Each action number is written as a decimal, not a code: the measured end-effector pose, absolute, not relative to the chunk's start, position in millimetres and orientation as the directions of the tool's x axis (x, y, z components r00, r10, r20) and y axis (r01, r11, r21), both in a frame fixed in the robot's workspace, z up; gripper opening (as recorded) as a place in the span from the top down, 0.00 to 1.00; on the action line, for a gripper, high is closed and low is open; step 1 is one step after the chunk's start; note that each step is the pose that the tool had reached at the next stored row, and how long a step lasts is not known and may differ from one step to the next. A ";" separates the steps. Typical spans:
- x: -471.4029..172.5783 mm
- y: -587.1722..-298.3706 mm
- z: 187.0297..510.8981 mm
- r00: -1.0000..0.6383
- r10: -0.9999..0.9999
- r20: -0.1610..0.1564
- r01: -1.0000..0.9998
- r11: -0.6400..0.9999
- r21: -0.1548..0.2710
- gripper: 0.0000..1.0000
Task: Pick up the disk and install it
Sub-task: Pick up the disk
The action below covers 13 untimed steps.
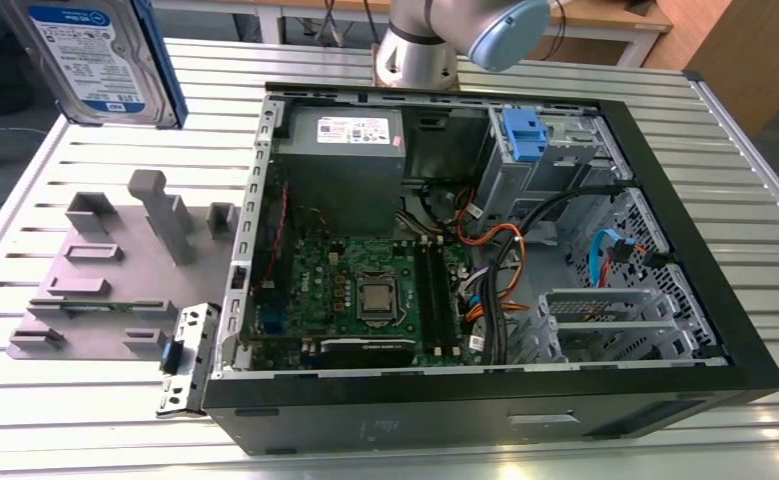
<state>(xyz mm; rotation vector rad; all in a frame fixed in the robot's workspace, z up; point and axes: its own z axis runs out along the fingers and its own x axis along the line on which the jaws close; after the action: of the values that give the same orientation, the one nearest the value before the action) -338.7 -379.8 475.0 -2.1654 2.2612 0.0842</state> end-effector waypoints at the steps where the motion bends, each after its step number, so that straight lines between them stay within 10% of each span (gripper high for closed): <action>1: -338.7 -379.8 476.2 -0.044 -0.998 -0.044 -0.999 0.043 0.032 0.65; 13: -335.6 -379.8 481.3 -0.044 -0.998 -0.044 -0.999 0.043 0.032 0.65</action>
<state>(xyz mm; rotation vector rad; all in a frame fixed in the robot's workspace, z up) -335.6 -379.8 481.3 -2.1654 2.2612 0.0841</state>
